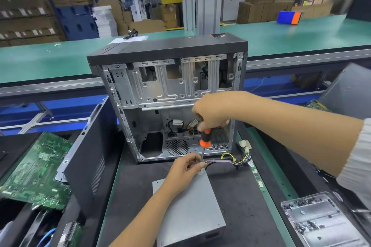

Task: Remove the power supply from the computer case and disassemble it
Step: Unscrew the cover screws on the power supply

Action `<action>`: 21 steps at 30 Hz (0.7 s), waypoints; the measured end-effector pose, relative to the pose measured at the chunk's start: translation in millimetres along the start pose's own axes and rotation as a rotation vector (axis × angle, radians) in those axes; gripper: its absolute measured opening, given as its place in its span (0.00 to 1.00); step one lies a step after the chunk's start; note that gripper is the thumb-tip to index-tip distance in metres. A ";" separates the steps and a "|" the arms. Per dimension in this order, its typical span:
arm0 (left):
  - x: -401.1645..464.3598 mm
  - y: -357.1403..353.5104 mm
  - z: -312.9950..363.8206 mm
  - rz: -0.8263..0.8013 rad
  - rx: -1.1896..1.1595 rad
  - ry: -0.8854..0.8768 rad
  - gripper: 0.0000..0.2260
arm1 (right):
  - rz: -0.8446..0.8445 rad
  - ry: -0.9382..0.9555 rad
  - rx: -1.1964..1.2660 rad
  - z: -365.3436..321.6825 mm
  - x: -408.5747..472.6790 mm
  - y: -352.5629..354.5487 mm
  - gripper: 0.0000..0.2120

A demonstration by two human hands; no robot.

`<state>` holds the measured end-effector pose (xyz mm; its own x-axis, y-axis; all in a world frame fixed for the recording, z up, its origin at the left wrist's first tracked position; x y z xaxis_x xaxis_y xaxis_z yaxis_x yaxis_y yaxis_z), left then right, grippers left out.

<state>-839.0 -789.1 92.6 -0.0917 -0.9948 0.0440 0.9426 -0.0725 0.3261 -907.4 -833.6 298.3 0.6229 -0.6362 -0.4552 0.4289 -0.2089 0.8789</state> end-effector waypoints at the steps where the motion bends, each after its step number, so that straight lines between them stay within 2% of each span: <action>1: 0.0 0.4 0.7 0.006 -0.009 0.003 0.03 | -0.041 0.057 0.064 -2.0 -1.4 0.2 0.09; 3: -0.2 1.4 1.2 0.009 -0.017 0.008 0.03 | -0.094 0.100 0.213 -1.1 -2.4 1.3 0.21; 6: -1.5 1.2 3.1 0.006 0.001 -0.002 0.03 | -0.028 -0.051 0.259 7.1 -4.1 1.9 0.27; 8: -2.9 0.8 4.6 0.005 0.005 -0.005 0.03 | -0.027 -0.108 0.191 9.2 -3.1 -4.7 0.25; 13: -3.4 11.8 13.4 -0.025 0.054 0.003 0.02 | -0.053 -0.007 -0.014 -1.8 -8.7 -7.2 0.17; 17: -7.5 21.5 13.0 -0.093 0.296 0.054 0.07 | -0.040 -0.007 -0.001 -1.5 -11.9 -7.4 0.16; 21: -10.3 19.2 12.9 -0.094 0.357 0.090 0.10 | -0.016 -0.003 0.112 0.9 -7.5 -8.2 0.13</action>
<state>-824.0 -779.3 110.6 -0.1292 -0.9884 -0.0797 0.7586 -0.1503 0.6340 -916.2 -827.8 294.6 0.6147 -0.6339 -0.4693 0.3628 -0.3011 0.8819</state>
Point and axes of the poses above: each hand's wrist, its own x-axis towards the middle knuckle, its own y-axis out of the back of the hand, z = x × y, the point moved 7 cm from there along x, towards the middle knuckle, and after that the axes turned 5 degrees about -z, right-handed, at the moved point
